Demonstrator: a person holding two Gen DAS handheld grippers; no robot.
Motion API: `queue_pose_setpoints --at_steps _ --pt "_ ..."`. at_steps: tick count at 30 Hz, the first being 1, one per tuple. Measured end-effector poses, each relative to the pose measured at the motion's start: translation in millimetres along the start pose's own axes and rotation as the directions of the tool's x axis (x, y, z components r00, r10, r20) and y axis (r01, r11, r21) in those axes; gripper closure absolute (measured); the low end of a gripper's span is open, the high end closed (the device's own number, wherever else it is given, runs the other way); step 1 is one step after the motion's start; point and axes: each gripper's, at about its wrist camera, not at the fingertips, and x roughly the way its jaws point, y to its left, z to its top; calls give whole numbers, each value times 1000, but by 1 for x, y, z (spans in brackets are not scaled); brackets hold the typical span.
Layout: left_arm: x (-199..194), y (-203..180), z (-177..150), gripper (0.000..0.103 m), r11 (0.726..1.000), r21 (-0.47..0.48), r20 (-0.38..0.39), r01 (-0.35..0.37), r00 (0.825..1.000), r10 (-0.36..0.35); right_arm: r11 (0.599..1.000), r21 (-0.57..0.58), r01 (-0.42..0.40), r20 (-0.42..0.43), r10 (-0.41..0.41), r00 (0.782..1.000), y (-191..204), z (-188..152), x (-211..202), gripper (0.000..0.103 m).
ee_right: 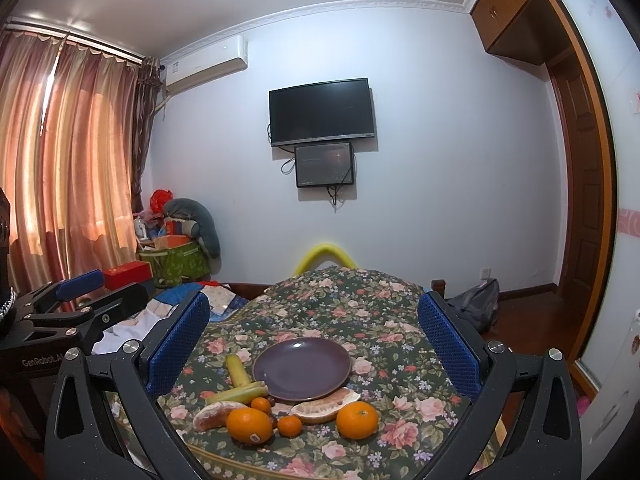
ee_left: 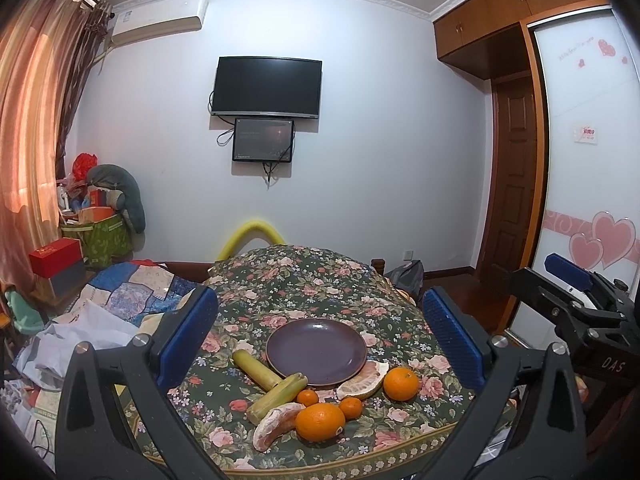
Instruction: Organize fruits
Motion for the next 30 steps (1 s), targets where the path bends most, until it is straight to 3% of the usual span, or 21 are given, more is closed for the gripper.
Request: queue_pose_setpoints --at_steps 4,9,16,21,23,30 --pt "3 0 -1 0 1000 3 -5 0 1000 0 1000 3 -1 -7 1 1000 -1 -2 2 0" --pt "19 3 -9 0 998 25 -21 -52 998 52 1000 -3 31 -35 -31 999 -5 -9 13 0" --pt "70 33 -33 0 998 -30 -177 -54 983 48 997 -19 76 -146 -78 986 -22 -34 45 0" --pt "108 56 -53 1 996 -60 -291 -64 956 44 995 -20 100 -266 -102 958 -40 -62 76 0" --pt "120 62 -61 8 996 -64 -332 -64 942 39 993 -23 115 -321 -116 940 -48 -76 89 0" --pt "167 75 -103 26 997 -63 -495 -49 869 11 991 -2 131 -465 -117 878 -67 -110 122 0"
